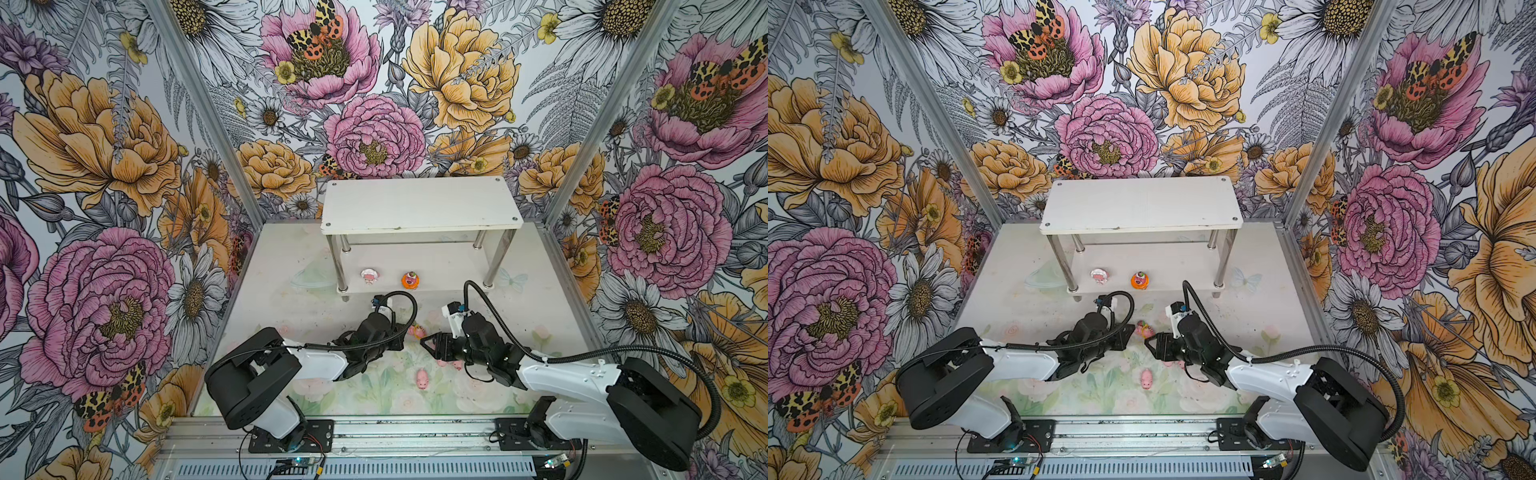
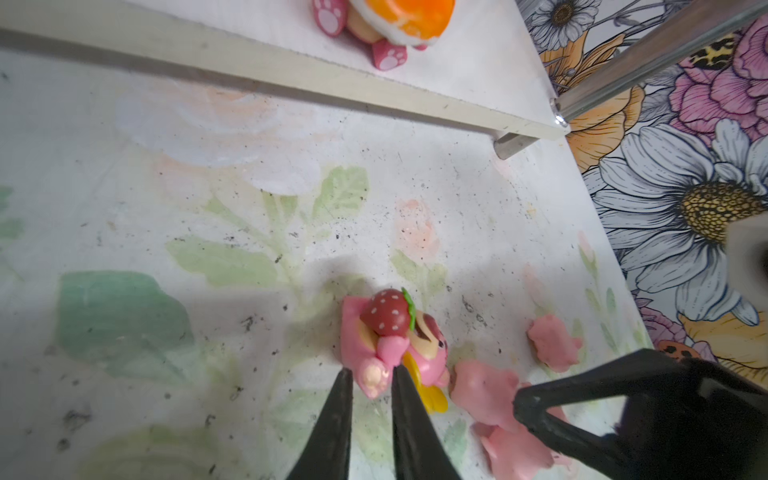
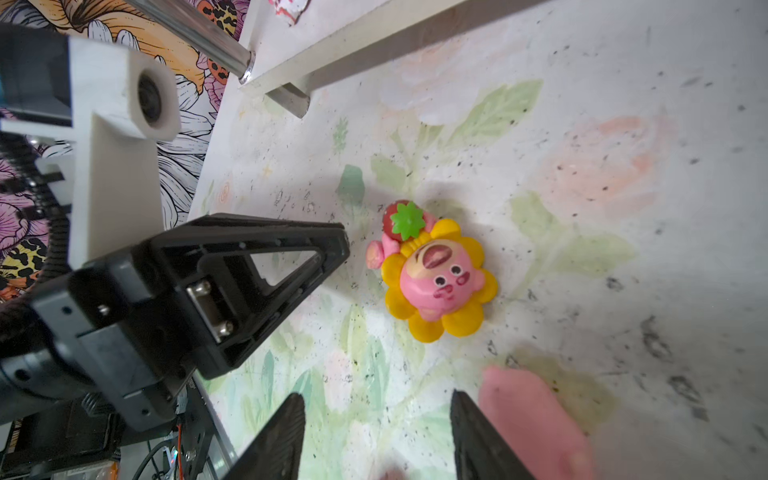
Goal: Place and organize the plastic toys onto the shelf
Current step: 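Lower the left gripper over the sunflower pig while the right hovers beside it, then close the left gripper on the strawberry-sunflower pig figure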
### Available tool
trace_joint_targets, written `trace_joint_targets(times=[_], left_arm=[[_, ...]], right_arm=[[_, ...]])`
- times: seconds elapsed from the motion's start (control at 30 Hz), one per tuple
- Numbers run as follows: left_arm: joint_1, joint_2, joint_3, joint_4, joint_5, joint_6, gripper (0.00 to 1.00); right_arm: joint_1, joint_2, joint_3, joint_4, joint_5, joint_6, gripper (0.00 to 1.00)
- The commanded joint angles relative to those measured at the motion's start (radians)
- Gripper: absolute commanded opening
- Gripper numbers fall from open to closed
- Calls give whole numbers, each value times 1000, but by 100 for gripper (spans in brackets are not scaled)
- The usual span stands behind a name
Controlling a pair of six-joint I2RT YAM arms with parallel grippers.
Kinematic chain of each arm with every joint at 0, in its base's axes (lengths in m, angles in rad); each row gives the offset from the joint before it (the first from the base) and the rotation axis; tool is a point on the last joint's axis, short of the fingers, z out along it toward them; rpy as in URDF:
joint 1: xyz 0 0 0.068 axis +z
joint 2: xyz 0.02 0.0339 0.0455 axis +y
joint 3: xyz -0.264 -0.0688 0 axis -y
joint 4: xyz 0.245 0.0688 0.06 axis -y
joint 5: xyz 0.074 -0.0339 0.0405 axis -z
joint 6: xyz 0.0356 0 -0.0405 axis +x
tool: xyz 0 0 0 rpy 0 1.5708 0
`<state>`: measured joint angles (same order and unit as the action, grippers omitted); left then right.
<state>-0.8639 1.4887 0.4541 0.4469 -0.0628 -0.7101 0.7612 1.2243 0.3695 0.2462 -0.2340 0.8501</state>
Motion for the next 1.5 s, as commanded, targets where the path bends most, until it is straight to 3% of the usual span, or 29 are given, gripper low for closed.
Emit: trace_joint_targets(times=[0.0, 0.17, 0.27, 0.4, 0.6, 0.73, 0.97, 1.23, 1.47], left_arm=[[-19, -74, -33, 38, -46, -28, 19], [-30, -132, -59, 25, -75, -37, 19], [-44, -125, -40, -9, -104, -14, 33], [-49, -79, -9, -22, -100, -6, 34], [-49, -110, -27, -45, -135, -21, 38], [-49, -192, -48, -124, -201, -20, 46], [-46, -358, -111, -275, -311, -60, 47], [-18, -647, -198, -454, -394, -96, 55], [9, -769, -229, -525, -390, -75, 63]], right_arm=[[7, -26, 24, 70, -2, 53, 57], [7, -98, 38, -20, 12, 58, 55], [7, -121, 46, -99, 52, 49, 55], [7, -79, 72, -106, 112, -16, 53], [7, 131, 237, -146, 168, -135, 12], [8, 268, 352, -197, 216, -157, 0], [93, 408, 432, -188, 251, -186, 0], [259, 540, 451, -48, 125, -156, 0], [319, 398, 307, -15, 235, -116, 0]])
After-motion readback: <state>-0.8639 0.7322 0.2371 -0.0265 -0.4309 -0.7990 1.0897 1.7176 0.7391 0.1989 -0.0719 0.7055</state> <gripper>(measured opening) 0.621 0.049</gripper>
